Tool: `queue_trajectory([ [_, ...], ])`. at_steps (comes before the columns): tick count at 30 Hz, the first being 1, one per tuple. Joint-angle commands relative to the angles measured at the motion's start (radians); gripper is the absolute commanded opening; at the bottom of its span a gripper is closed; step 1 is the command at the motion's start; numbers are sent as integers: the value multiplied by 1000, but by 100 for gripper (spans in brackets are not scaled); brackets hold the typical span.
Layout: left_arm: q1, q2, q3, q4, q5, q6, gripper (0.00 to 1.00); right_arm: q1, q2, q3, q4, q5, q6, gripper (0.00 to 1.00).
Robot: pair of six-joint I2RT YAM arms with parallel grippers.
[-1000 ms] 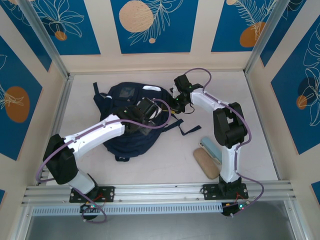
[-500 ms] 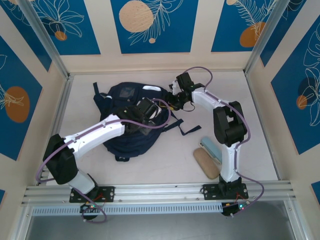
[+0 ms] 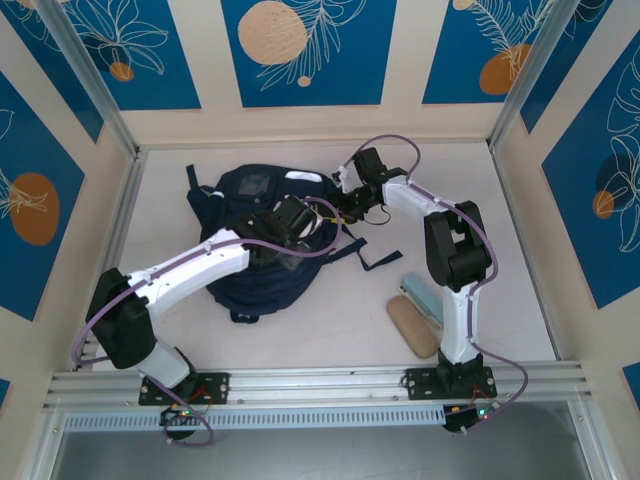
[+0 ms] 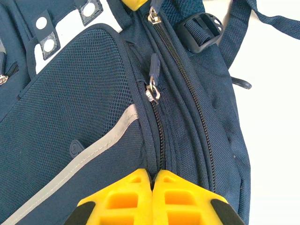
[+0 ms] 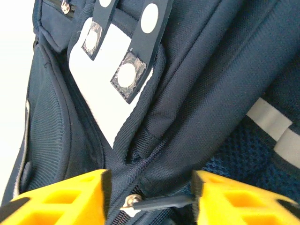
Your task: Pack the student bag
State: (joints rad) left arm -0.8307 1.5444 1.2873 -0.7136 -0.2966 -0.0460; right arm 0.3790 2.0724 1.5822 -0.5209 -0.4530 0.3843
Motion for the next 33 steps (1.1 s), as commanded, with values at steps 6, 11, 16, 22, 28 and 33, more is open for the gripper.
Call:
queue_trajectory([
  [6,5,-14,19,49,1,-12,0,-5,-63,-47,7,-26,-15,27],
  [11,5,-9,23,49,3,-14,0,-4,-88,-69,27,-36,-5,18],
  [16,5,-7,25,51,3,-13,0,-4,-122,-115,69,-56,-6,10],
  [22,5,-5,27,52,5,-12,0,-4,-132,-139,77,-62,-22,20],
  [28,5,-7,29,51,4,-12,0,1,-111,-146,90,-87,-11,25],
  [33,4,-7,29,49,4,-12,0,-1,-108,-145,101,-96,1,22],
])
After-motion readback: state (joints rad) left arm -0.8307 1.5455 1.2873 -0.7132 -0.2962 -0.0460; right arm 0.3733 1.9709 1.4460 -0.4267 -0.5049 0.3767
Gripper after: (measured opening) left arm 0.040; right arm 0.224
